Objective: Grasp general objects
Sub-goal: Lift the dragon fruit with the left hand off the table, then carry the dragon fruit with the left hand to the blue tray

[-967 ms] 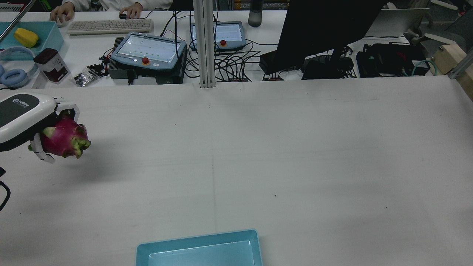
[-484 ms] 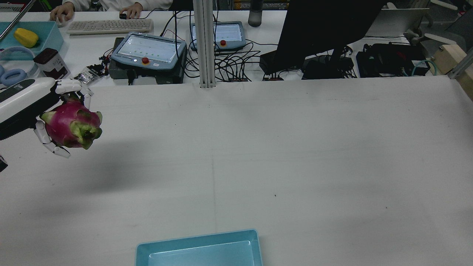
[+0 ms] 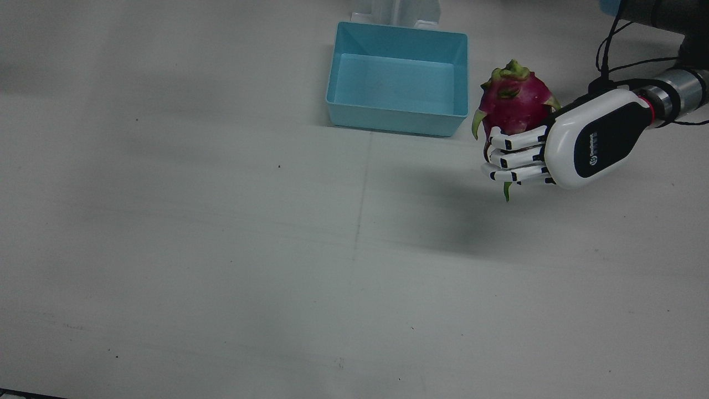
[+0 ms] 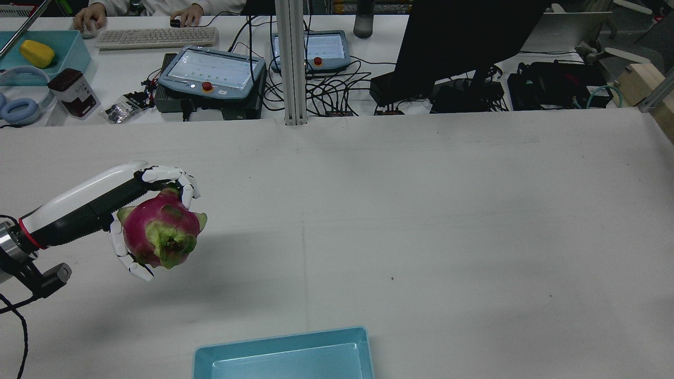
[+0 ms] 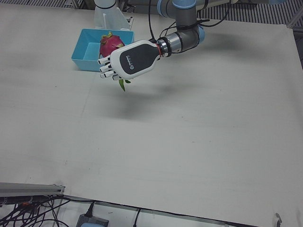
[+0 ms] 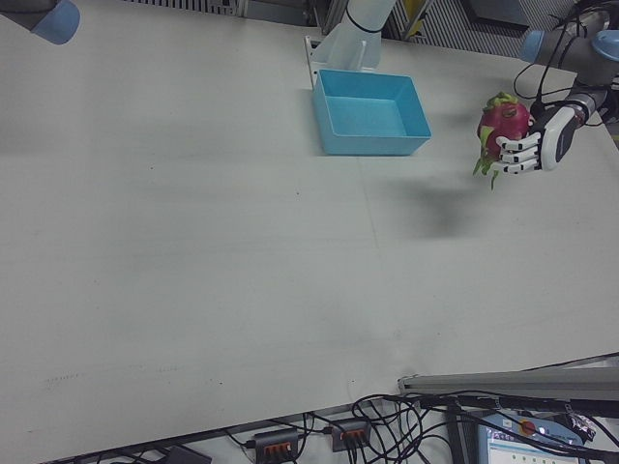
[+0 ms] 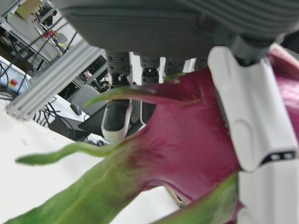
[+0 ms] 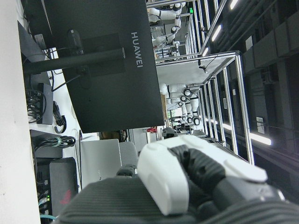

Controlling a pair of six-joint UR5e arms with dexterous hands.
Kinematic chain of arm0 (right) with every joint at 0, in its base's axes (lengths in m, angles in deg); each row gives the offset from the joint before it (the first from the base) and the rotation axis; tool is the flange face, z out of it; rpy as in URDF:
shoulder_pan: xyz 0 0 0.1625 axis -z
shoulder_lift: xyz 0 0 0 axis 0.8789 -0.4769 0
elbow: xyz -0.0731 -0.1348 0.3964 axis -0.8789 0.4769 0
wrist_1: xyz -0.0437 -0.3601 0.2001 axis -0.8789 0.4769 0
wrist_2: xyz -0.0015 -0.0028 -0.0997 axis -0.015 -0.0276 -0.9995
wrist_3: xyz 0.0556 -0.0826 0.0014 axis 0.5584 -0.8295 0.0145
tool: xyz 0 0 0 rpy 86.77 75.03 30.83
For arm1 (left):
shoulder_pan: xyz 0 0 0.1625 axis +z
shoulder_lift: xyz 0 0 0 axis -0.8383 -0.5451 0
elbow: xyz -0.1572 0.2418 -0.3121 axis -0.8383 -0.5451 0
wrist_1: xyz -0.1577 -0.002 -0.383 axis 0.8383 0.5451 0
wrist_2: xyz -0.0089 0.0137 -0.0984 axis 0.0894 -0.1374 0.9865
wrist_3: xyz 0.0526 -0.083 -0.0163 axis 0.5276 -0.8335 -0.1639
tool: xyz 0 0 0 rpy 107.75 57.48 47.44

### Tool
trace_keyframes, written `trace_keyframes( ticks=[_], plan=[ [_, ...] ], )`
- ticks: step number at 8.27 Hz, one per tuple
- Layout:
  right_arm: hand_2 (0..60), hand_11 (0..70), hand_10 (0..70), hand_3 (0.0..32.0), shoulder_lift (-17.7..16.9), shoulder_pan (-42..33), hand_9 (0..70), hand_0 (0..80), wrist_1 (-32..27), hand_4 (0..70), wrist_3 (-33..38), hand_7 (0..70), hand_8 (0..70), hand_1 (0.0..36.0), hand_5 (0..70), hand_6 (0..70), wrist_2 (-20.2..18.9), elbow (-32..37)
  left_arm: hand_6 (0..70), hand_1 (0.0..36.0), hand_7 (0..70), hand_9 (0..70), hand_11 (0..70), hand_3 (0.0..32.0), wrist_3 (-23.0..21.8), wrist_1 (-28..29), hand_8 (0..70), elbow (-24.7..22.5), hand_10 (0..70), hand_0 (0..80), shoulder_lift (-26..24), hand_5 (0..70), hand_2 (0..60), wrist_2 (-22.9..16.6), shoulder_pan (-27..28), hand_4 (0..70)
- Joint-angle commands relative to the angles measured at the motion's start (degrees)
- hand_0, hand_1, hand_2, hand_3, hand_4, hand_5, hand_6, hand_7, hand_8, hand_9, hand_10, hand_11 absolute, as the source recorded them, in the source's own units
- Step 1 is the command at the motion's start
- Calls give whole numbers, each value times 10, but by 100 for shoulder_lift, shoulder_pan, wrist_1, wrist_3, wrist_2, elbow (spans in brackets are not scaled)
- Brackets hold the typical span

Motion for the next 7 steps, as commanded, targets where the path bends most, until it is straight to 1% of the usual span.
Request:
trace_keyframes(
  ticks=[1,2,3,4,5,6,7],
  plan=[
    [0,0,0,0,0,0,0,0,0,0,0,0,0,0,0,0,0,0,437,195,700,437,551,0,-77,74,285,-170,384,501,-14,700,484,49,1004,293],
    [0,0,0,0,0,0,0,0,0,0,0,0,0,0,0,0,0,0,471,207,700,472,554,0,-25,127,314,-161,387,503,-14,700,534,76,1285,301],
    [0,0,0,0,0,0,0,0,0,0,0,0,0,0,0,0,0,0,479,209,700,479,547,0,89,180,319,-144,381,507,-14,700,529,102,1471,302],
    [0,0,0,0,0,0,0,0,0,0,0,0,0,0,0,0,0,0,481,210,700,481,550,0,168,285,322,-143,383,507,-14,700,530,207,1743,297],
    [0,0,0,0,0,0,0,0,0,0,-9,0,0,0,0,0,0,0,490,216,700,488,555,0,195,373,328,-135,387,509,-14,700,544,356,1989,296],
    [0,0,0,0,0,0,0,0,0,0,0,0,0,0,0,0,0,0,487,207,700,483,553,0,196,513,323,-126,385,513,-5,700,493,366,2087,287],
    [0,0,0,0,0,0,0,0,0,0,0,0,0,0,0,0,0,0,474,197,700,466,530,0,196,749,308,-82,367,518,4,700,428,375,2245,279]
  ],
)
